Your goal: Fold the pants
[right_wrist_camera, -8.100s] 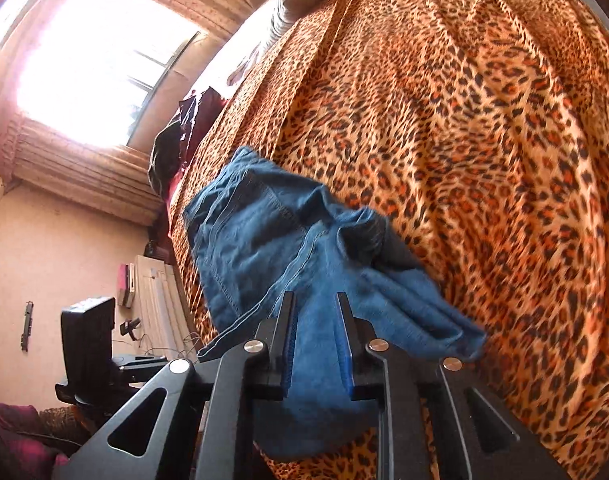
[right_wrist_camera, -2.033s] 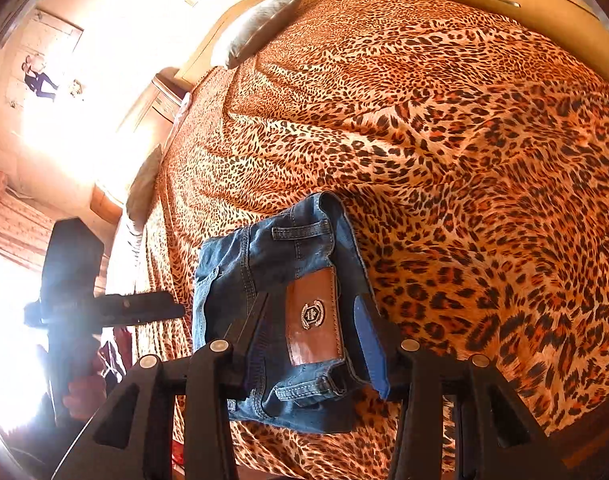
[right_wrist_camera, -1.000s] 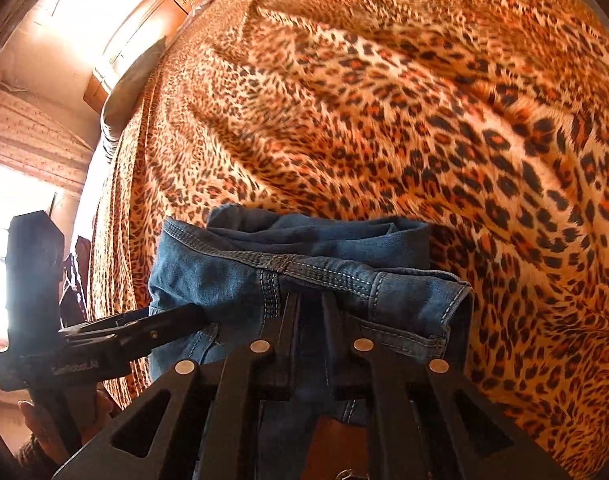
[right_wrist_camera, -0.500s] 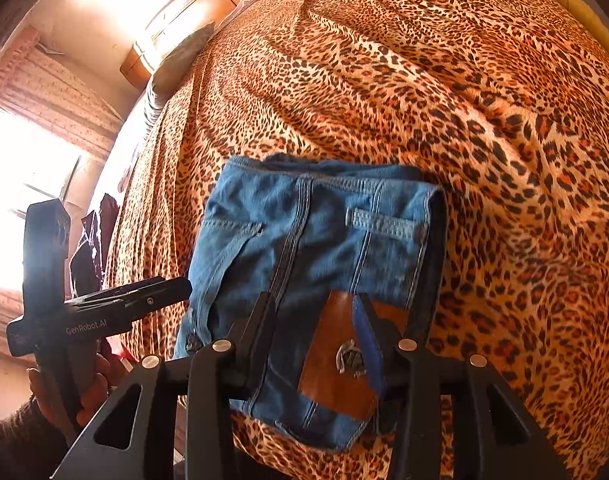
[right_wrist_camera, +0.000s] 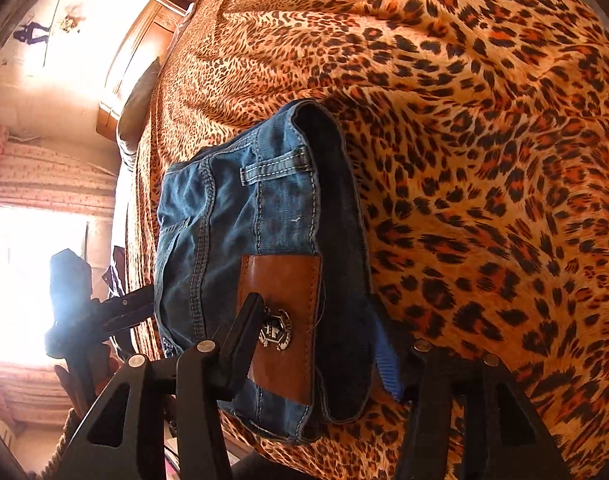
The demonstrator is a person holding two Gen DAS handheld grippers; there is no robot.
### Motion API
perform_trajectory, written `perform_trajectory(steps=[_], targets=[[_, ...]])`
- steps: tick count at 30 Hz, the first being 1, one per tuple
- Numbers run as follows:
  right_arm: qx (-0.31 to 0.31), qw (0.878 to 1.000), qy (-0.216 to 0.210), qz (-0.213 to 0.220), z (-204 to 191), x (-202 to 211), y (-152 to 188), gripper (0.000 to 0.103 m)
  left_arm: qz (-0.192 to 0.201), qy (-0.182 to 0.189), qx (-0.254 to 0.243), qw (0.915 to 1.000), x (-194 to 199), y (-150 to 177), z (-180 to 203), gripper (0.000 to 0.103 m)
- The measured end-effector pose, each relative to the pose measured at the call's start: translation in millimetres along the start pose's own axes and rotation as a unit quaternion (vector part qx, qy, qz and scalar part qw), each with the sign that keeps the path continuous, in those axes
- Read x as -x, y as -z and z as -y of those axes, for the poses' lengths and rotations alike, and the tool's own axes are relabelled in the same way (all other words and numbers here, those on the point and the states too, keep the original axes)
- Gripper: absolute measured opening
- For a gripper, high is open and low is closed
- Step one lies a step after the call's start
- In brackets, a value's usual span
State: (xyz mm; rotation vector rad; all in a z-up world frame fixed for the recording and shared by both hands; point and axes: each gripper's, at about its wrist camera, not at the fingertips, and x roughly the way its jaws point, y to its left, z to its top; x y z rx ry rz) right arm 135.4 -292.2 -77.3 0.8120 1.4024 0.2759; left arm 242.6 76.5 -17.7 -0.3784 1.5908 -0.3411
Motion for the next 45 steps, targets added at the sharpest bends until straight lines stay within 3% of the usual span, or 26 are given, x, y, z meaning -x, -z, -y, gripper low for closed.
perform_trajectory(steps=[4,6,8,10,14,15,16,17,19,20,22,23,28,33,37,39,41,42,43,45], targets=[[-0.027,0.999,-0.032,0.006,9.3,-4.3,-2.6,0.066,-0.033,0.019,-0.024,0.9990,-12.9,-13.1,-0.7,0.092],[-0.037,0.999,-0.024,0.005,10.7,-7.5,-2.8,0.066,-0.033,0.035,-0.030,0.9984,-11.2,-18.0,-2.2,0.094],[-0.045,0.996,-0.071,-0.004,8.3,-14.5,-3.2,0.067,-0.034,0.049,-0.032,0.9977,-13.3,-25.3,-3.3,0.098],[-0.043,0.996,-0.075,-0.011,2.7,-23.7,-3.4,0.069,-0.042,0.067,-0.031,0.9964,-20.0,-30.9,1.9,0.102],[-0.041,0.997,-0.062,-0.005,-2.5,-29.8,-3.9,0.076,-0.041,0.033,-0.108,0.9928,-38.0,-35.8,32.8,0.101],[-0.048,0.997,-0.063,-0.004,-2.8,-30.9,-2.6,0.075,-0.045,0.047,-0.118,0.9909,-39.3,-33.8,39.7,0.085],[-0.054,0.997,-0.062,0.000,0.0,-29.5,-2.5,0.071,-0.045,0.036,-0.127,0.9902,-41.3,-33.1,46.5,0.083],[-0.054,0.997,-0.050,0.002,0.9,-28.4,-1.2,0.060,-0.036,0.021,-0.132,0.9904,-42.6,-32.3,50.7,0.081],[-0.042,0.999,-0.023,0.003,1.5,-23.7,3.6,0.048,-0.026,0.017,-0.122,0.9920,-39.0,-30.4,48.0,0.062],[-0.038,0.999,-0.021,0.002,-1.1,-21.3,5.1,0.041,-0.026,0.023,-0.111,0.9933,-34.6,-28.2,44.3,0.057],[-0.019,1.000,-0.013,0.002,-17.2,-12.7,7.2,0.029,-0.026,0.054,-0.093,0.9939,-11.6,-15.8,43.2,0.036],[-0.003,1.000,-0.017,0.002,-30.3,-7.5,8.0,0.027,-0.026,0.069,-0.090,0.9932,0.8,-10.3,44.6,0.034],[0.098,0.995,0.013,-0.001,-107.8,19.7,16.2,0.026,-0.001,0.064,-0.105,0.9924,60.6,13.7,51.7,0.033],[0.146,0.989,-0.018,0.012,-169.6,25.7,-0.1,0.026,0.065,0.082,-0.097,0.9898,120.2,-5.8,30.0,0.034],[0.150,0.988,-0.040,0.015,-202.5,-20.7,-36.7,0.026,0.099,0.046,-0.070,0.9916,138.0,-44.5,-6.3,0.042],[0.156,0.987,-0.043,0.011,-215.5,-53.9,-48.6,0.029,0.111,-0.008,-0.080,0.9906,128.8,-63.9,-22.7,0.046],[0.156,0.988,0.005,0.006,-217.9,-94.6,-59.3,0.038,0.086,-0.082,-0.063,0.9908,107.2,-80.0,-48.8,0.047],[0.143,0.989,0.032,-0.008,-215.9,-114.2,-66.7,0.039,0.064,-0.093,-0.042,0.9927,100.8,-82.5,-63.1,0.046],[0.125,0.990,0.055,-0.020,-212.0,-126.9,-70.9,0.038,0.053,-0.076,-0.022,0.9955,99.9,-80.1,-78.7,0.048],[0.086,0.996,0.036,-0.015,-205.1,-122.2,-69.2,0.038,0.062,-0.038,-0.008,0.9973,108.7,-69.5,-90.3,0.053]])
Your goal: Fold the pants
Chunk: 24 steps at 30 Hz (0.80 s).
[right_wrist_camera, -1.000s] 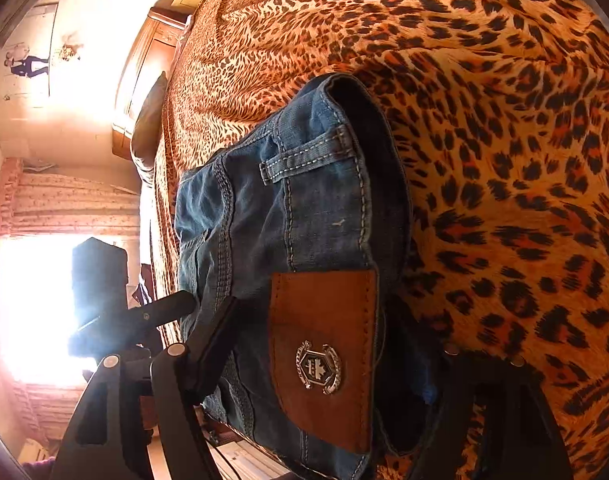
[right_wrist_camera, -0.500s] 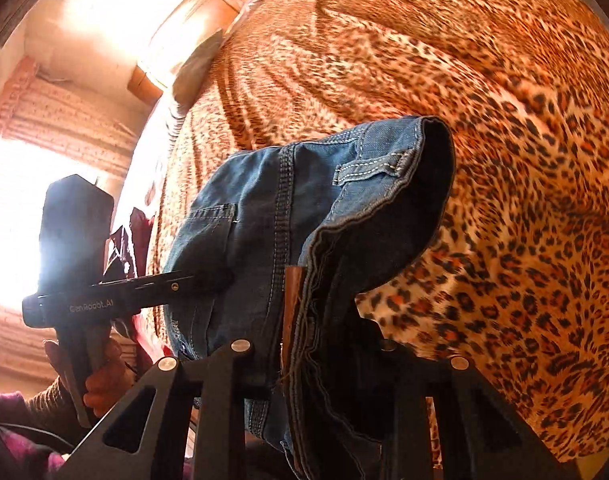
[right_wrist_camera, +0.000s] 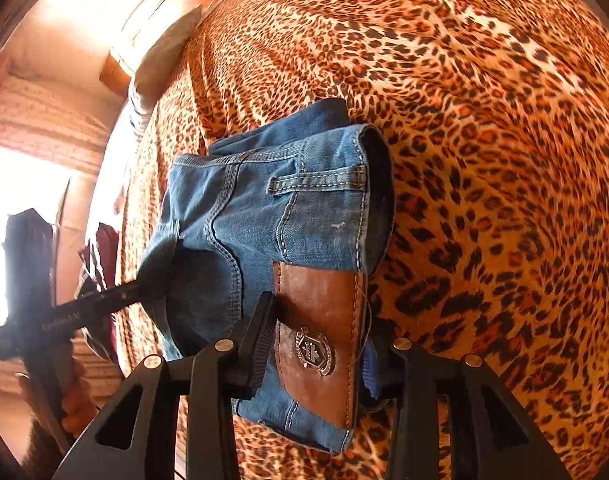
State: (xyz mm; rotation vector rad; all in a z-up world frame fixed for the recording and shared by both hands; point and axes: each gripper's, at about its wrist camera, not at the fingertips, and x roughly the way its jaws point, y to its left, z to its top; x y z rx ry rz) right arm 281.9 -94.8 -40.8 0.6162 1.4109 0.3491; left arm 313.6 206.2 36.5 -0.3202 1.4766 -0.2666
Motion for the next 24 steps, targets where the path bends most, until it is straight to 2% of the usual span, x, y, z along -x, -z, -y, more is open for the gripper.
perform_trajectory(steps=[1,2,4,7,9,11,13,18,20,24], targets=[[-0.004,1.000,-0.017,0.011,-2.6,10.9,4.7,0.042,0.014,-0.003,-0.007,0.9999,10.5,8.1,-1.1,0.056],[0.005,1.000,-0.012,0.023,-8.6,23.8,10.5,0.042,0.025,-0.013,-0.017,0.9995,16.4,13.3,0.9,0.057],[0.041,0.997,0.027,0.054,-24.2,54.0,23.9,0.042,0.053,-0.021,-0.046,0.9973,33.0,29.6,8.2,0.068],[0.056,0.993,0.038,0.094,-37.9,88.7,45.0,0.047,0.081,-0.015,-0.066,0.9945,48.9,49.7,12.2,0.075],[0.055,0.988,0.070,0.123,-54.5,105.3,63.2,0.058,0.091,-0.013,-0.068,0.9935,55.9,65.6,8.5,0.076],[0.061,0.978,0.122,0.161,-76.4,114.9,84.5,0.081,0.092,-0.017,-0.066,0.9934,57.5,85.5,9.8,0.076],[0.071,0.965,0.163,0.192,-92.8,120.8,105.8,0.089,0.098,-0.042,-0.073,0.9916,58.5,101.2,13.9,0.076],[0.118,0.943,0.237,0.203,-123.0,106.3,155.2,0.089,0.162,-0.101,-0.097,0.9767,72.2,146.1,29.2,0.076],[0.119,0.941,0.246,0.201,-124.5,106.2,171.3,0.089,0.176,-0.114,-0.097,0.9730,74.2,159.6,34.7,0.076],[0.109,0.945,0.232,0.204,-122.1,120.8,198.9,0.091,0.201,-0.130,-0.077,0.9678,81.8,191.5,41.0,0.076]])
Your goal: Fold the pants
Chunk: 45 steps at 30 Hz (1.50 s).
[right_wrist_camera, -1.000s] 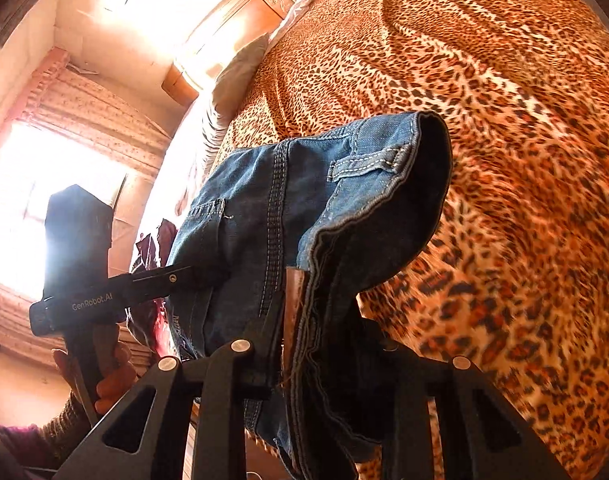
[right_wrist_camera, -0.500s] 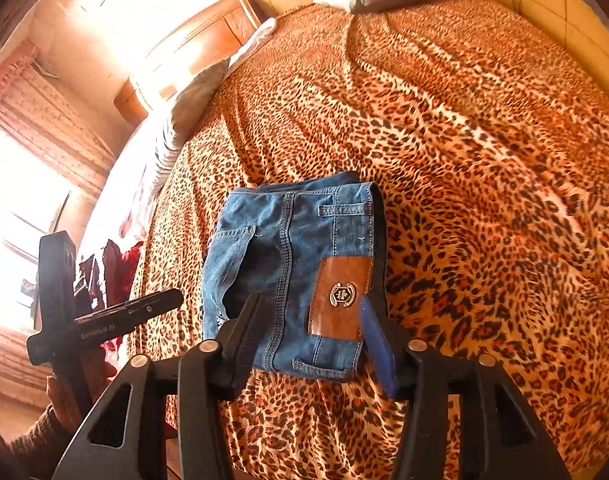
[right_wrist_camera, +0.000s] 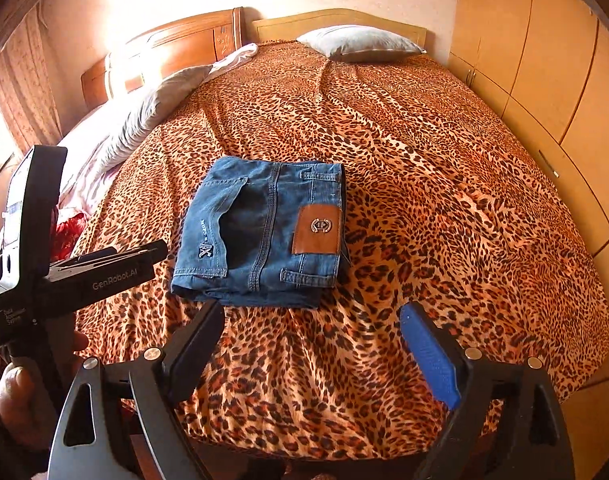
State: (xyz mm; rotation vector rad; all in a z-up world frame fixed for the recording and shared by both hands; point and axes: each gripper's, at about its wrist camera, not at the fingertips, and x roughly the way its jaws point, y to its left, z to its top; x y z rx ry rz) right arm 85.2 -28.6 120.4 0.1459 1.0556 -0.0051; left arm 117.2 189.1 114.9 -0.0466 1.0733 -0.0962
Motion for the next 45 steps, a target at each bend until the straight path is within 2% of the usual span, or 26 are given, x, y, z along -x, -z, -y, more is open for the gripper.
perform_trajectory(steps=[4,6,12,18,26,36,45], targets=[[-0.026,0.999,0.016,0.020,13.6,29.6,29.6,0.102,0.006,-0.013,-0.012,0.9998,25.8,26.6,17.4,0.076],[-0.034,0.999,0.020,0.028,19.1,39.2,45.1,0.102,0.010,-0.023,-0.025,0.9994,35.4,36.0,27.0,0.076],[-0.037,0.999,0.014,0.005,30.4,45.2,74.7,0.102,0.009,-0.029,-0.023,0.9993,62.2,64.7,37.5,0.079],[-0.035,0.999,0.015,0.021,41.9,59.0,86.3,0.102,0.027,-0.048,-0.035,0.9979,82.5,78.9,46.4,0.079],[-0.023,0.999,0.007,0.026,48.7,67.0,99.2,0.102,0.044,-0.049,-0.042,0.9970,101.2,95.8,58.0,0.079],[-0.033,0.999,0.005,0.022,58.2,68.3,101.4,0.102,0.020,-0.028,-0.048,0.9983,100.8,103.3,58.9,0.079],[-0.040,0.999,0.010,0.018,62.6,67.1,100.1,0.102,0.023,-0.024,-0.042,0.9986,101.1,99.9,61.9,0.079]])
